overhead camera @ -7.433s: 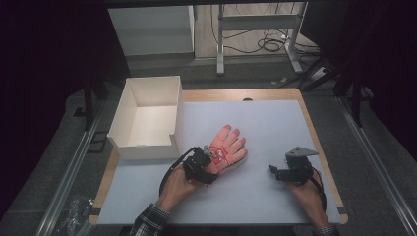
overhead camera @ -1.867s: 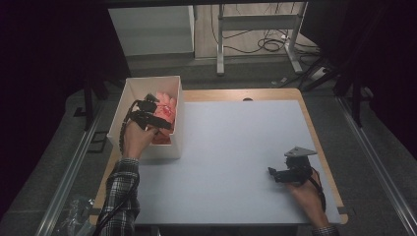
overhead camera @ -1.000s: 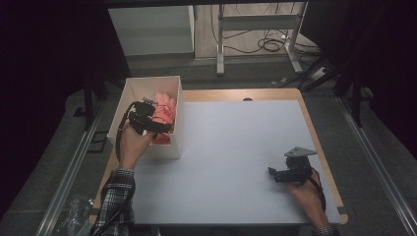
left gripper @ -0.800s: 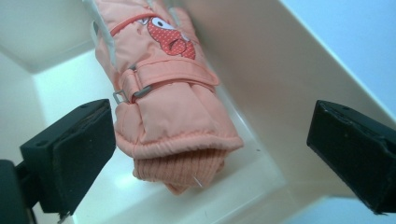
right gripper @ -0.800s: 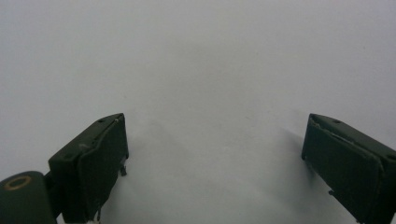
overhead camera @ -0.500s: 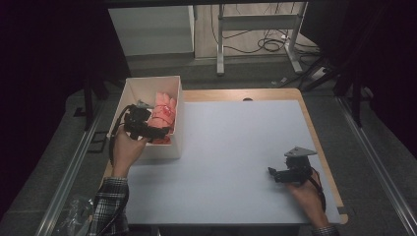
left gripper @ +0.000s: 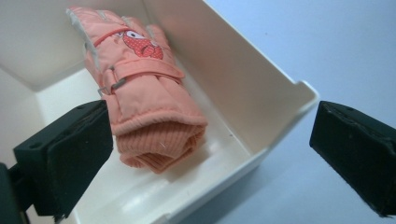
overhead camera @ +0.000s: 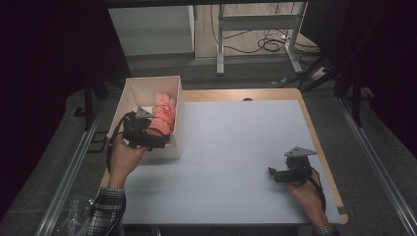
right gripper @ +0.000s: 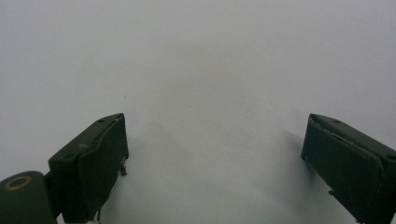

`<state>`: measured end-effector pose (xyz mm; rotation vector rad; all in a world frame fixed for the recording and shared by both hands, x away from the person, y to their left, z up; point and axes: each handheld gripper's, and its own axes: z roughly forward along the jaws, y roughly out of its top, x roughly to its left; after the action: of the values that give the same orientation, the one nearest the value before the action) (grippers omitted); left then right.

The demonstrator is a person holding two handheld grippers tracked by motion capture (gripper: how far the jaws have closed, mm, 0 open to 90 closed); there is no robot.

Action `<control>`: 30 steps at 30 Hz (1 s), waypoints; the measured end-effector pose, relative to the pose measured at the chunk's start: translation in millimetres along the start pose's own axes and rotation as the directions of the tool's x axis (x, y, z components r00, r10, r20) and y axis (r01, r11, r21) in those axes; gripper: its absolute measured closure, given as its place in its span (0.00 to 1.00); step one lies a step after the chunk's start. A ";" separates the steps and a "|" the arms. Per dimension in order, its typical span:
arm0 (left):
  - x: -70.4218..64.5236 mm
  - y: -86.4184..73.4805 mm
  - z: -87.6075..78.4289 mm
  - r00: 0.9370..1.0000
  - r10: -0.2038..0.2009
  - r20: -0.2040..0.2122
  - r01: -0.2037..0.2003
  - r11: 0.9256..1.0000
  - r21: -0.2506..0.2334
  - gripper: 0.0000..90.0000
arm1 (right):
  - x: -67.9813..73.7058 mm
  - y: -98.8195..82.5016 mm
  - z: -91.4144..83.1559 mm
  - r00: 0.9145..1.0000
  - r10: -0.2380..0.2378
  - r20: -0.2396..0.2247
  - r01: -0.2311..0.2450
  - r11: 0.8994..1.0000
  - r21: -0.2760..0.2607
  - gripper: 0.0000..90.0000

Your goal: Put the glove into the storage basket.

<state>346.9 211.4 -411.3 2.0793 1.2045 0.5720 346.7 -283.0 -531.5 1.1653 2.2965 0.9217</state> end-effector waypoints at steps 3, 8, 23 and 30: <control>-4.1 -5.0 -3.3 1.000 0.004 0.011 -0.004 1.000 0.000 0.00 | 0.0 0.0 0.1 1.000 -0.001 0.000 0.001 1.000 0.000 0.08; -14.6 -13.3 -7.8 0.998 0.002 0.060 0.000 0.999 -0.035 0.00 | -0.1 0.1 0.1 1.000 -0.002 0.000 0.002 1.000 -0.001 0.08; -69.5 -20.0 8.9 0.977 0.090 0.194 -0.073 0.993 -0.093 0.00 | -0.1 0.1 0.1 1.000 -0.002 0.000 0.002 1.000 -0.002 0.08; -92.3 -25.4 25.6 0.964 0.134 0.228 -0.114 0.989 -0.098 0.00 | -0.1 0.1 0.1 1.000 -0.002 0.000 0.002 1.000 -0.002 0.08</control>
<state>304.3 131.3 -451.5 2.0936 0.9052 0.4117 346.9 -283.0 -531.5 1.1619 2.2960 0.9222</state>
